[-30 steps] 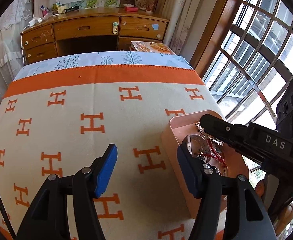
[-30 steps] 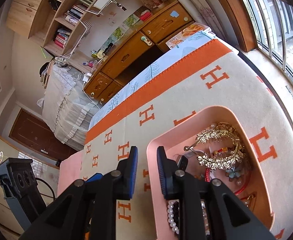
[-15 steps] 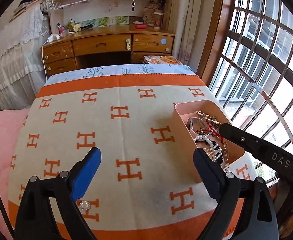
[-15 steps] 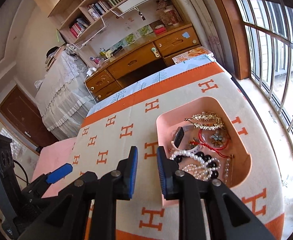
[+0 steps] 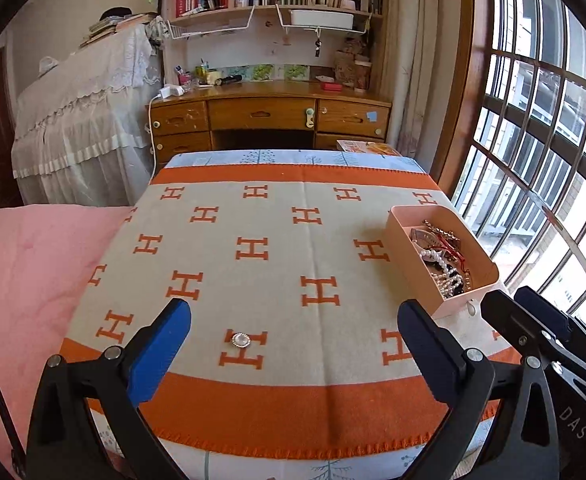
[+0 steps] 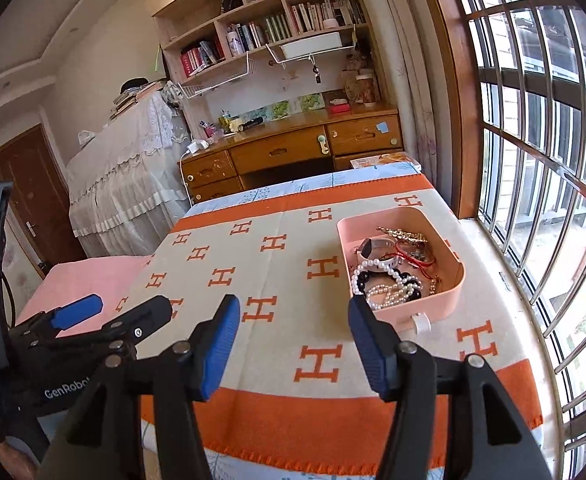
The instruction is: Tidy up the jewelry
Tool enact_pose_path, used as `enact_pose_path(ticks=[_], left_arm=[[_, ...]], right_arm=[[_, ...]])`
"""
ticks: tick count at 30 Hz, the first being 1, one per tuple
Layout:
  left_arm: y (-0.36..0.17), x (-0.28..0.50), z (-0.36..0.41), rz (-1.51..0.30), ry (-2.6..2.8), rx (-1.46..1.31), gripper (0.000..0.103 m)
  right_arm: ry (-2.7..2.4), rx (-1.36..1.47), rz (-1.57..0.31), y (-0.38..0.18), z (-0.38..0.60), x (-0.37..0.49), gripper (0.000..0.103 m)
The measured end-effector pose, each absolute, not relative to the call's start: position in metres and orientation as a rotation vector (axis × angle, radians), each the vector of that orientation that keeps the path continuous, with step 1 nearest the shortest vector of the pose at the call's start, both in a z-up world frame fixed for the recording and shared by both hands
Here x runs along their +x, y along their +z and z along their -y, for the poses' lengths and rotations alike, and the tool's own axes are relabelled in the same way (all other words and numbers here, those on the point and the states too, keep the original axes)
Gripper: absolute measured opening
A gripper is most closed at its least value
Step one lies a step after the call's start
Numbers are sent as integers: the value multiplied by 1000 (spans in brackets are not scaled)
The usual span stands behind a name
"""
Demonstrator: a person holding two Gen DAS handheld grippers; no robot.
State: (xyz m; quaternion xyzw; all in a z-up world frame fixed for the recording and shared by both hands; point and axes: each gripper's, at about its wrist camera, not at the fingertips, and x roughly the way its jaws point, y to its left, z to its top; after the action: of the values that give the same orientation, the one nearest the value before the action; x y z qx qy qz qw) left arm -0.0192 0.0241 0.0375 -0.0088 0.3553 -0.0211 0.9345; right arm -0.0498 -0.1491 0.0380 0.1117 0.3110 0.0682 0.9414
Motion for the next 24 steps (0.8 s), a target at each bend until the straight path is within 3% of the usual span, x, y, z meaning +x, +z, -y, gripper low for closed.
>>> enact_pose_path(ticks=[24], left_arm=[[46,-63,-43,-649,-21,-47,102]], right_arm=[[115,170,-551,51,125,-92,57]])
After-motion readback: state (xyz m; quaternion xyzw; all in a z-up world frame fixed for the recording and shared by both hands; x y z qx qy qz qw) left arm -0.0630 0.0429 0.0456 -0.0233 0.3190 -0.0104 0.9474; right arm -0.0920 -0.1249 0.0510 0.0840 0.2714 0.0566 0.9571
